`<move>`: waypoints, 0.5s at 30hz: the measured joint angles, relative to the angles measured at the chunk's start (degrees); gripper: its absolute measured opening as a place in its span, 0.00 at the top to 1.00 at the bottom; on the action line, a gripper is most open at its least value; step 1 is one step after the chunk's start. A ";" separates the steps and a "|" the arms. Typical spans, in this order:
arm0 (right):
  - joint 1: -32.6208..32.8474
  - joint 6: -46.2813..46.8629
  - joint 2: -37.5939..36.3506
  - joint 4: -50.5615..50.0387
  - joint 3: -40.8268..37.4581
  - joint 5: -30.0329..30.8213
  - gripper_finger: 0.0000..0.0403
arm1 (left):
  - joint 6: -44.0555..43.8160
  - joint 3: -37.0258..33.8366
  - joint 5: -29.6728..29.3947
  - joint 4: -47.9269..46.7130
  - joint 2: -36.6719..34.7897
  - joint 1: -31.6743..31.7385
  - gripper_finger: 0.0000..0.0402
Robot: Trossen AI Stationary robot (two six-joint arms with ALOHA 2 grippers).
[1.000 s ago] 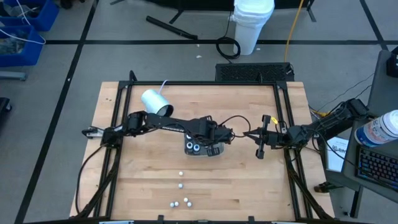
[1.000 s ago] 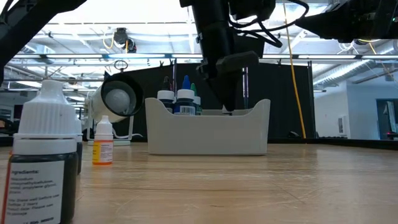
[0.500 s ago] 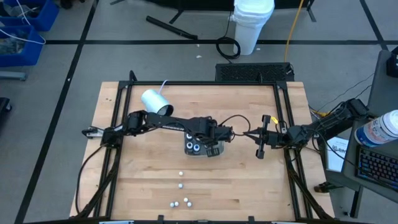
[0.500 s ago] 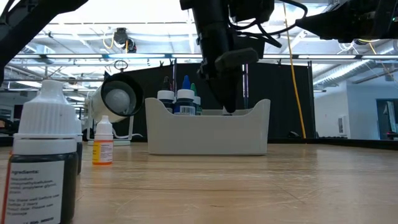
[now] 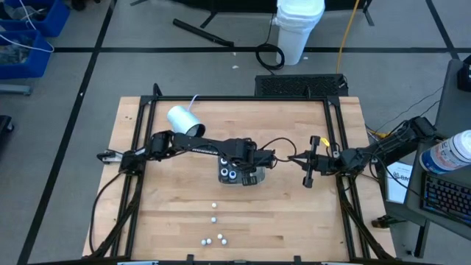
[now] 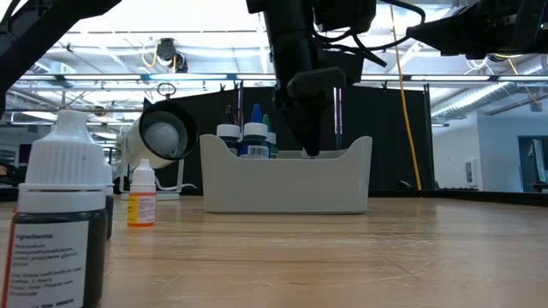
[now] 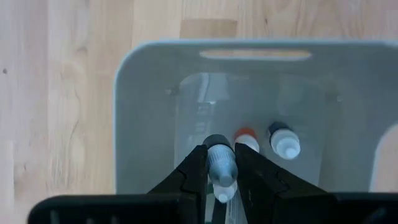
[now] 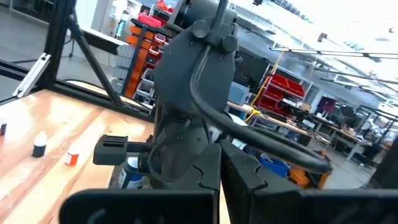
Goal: Pick & Place food coloring
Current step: Put the small black food coloring bottle into the gray bin
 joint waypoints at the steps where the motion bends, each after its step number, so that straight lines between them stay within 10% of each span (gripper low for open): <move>1: 0.00 0.01 0.02 0.16 0.00 0.54 1.00 | 0.29 0.00 0.03 -0.21 0.00 0.05 0.82; 15: 0.01 -0.01 0.00 0.88 0.00 5.79 1.00 | -0.92 -0.76 -0.47 -1.03 0.31 0.51 0.82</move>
